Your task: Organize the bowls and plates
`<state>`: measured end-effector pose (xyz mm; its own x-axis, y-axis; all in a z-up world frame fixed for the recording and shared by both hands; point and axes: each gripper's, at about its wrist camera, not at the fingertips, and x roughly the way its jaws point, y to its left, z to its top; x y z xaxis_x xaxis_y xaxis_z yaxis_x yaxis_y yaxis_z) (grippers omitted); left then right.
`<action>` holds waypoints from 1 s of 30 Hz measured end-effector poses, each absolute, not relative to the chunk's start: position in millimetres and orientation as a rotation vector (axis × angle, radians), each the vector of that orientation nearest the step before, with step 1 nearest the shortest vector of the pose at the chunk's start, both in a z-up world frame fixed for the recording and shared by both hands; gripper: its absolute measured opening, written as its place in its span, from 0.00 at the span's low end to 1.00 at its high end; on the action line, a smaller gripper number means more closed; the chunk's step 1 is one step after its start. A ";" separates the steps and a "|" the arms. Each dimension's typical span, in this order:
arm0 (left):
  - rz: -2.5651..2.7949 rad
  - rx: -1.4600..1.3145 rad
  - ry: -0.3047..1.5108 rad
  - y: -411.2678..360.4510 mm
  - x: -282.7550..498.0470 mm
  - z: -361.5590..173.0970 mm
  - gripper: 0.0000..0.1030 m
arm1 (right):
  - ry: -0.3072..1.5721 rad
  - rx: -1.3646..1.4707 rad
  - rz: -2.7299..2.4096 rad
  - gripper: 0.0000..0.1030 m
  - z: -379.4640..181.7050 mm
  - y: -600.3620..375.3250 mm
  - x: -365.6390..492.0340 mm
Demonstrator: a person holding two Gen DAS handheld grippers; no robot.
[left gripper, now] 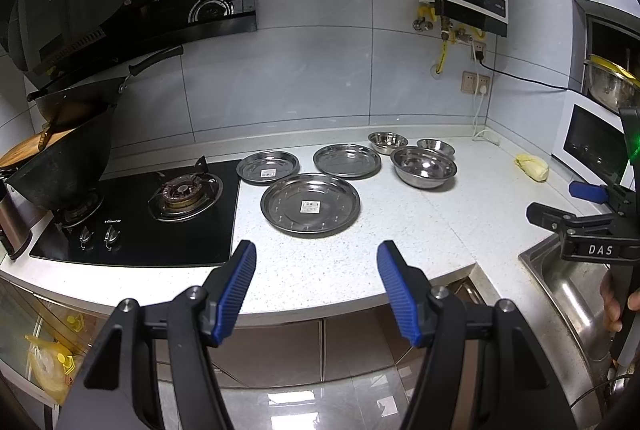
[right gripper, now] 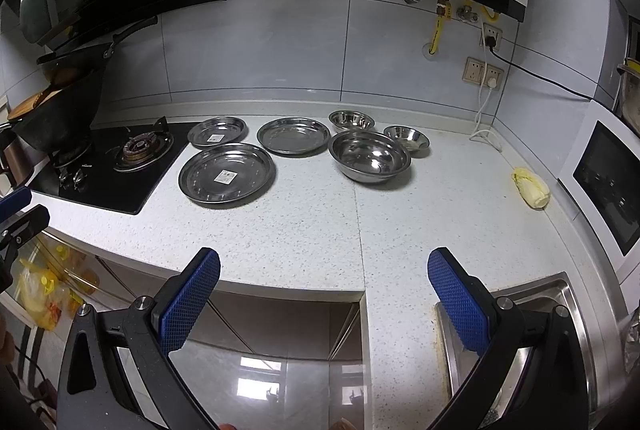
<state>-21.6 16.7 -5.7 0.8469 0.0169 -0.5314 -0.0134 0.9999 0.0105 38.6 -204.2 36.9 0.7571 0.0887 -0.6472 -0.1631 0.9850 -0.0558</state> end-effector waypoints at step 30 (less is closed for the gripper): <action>0.025 0.001 0.577 26.5 -14.2 -13.6 0.60 | 0.704 -0.111 0.143 0.99 32.4 -202.6 46.6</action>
